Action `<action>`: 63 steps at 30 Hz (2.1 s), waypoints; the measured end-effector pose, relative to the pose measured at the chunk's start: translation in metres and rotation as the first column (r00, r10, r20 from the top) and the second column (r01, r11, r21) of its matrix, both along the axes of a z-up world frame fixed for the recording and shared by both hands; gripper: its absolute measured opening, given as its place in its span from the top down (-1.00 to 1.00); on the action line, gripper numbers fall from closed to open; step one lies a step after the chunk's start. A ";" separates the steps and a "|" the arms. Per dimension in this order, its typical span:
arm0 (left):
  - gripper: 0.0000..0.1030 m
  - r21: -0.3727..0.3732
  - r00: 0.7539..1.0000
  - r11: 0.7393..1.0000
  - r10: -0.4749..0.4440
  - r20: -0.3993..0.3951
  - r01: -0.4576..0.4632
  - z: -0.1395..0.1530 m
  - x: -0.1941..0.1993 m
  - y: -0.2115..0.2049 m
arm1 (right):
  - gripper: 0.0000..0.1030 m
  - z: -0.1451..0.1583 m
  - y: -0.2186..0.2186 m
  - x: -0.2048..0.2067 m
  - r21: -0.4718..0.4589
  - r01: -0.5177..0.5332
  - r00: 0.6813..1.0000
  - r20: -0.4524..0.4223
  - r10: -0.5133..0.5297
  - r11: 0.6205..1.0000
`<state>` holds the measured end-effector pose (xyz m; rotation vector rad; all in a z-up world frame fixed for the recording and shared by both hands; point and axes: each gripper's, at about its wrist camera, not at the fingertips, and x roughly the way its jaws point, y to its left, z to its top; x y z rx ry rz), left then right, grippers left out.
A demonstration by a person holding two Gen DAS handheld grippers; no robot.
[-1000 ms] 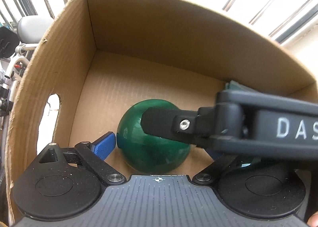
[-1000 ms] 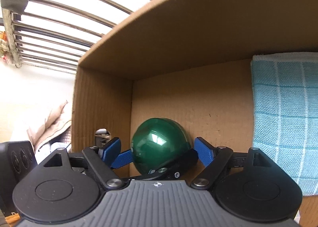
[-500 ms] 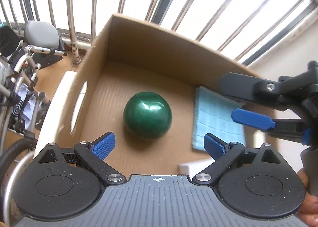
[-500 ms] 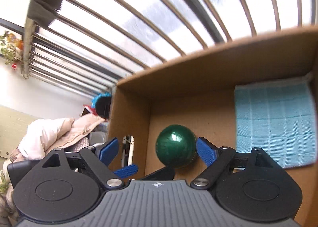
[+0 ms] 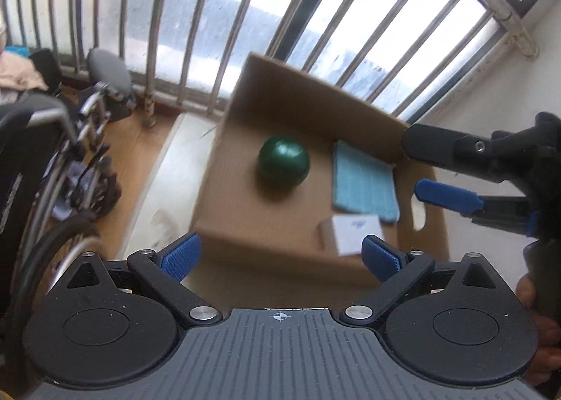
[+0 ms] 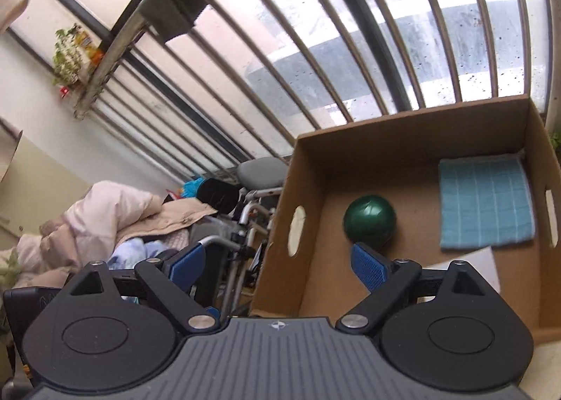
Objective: Organize objects
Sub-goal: 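Withdraw both grippers from the box and move to the pink-and-white tube, then close the right gripper on the pink-and-white tube while the left gripper grips it too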
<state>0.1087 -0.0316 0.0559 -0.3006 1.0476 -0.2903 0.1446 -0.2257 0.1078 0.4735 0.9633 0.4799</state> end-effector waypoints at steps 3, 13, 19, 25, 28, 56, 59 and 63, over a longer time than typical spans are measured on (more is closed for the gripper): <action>-0.92 0.021 0.998 0.999 0.026 -0.056 -0.025 -0.016 -0.017 0.015 | -0.81 -0.007 0.015 -0.026 0.009 -0.038 0.999 -0.028 0.038 0.999; -0.92 0.150 0.976 0.983 0.131 -0.172 -0.105 -0.066 -0.035 0.042 | -0.80 -0.077 0.057 -0.063 0.101 -0.111 0.966 -0.221 0.131 0.989; -0.86 0.177 0.972 0.977 0.149 -0.181 -0.116 -0.100 -0.032 0.045 | -0.80 -0.117 0.070 -0.057 0.113 -0.113 0.952 -0.273 0.140 0.987; -0.77 0.194 0.978 0.976 0.133 -0.161 -0.100 -0.117 -0.030 0.044 | -0.74 -0.155 0.084 -0.051 0.108 -0.122 0.934 -0.324 0.151 0.987; -0.75 0.184 0.978 0.978 0.132 -0.163 -0.101 -0.121 -0.030 0.046 | -0.72 -0.167 0.091 -0.051 0.108 -0.129 0.927 -0.340 0.158 0.986; -0.32 0.081 0.984 0.996 0.053 -0.169 -0.040 -0.139 -0.030 0.045 | -0.44 -0.210 0.101 -0.047 0.078 -0.107 0.901 -0.414 0.130 0.991; -0.32 0.074 0.985 0.997 0.048 -0.166 -0.037 -0.140 -0.029 0.044 | -0.43 -0.211 0.100 -0.047 0.086 -0.108 0.902 -0.410 0.134 0.990; -0.31 0.069 0.986 0.997 0.040 -0.164 -0.029 -0.140 -0.028 0.041 | -0.39 -0.211 0.100 -0.047 0.090 -0.111 0.903 -0.408 0.138 0.990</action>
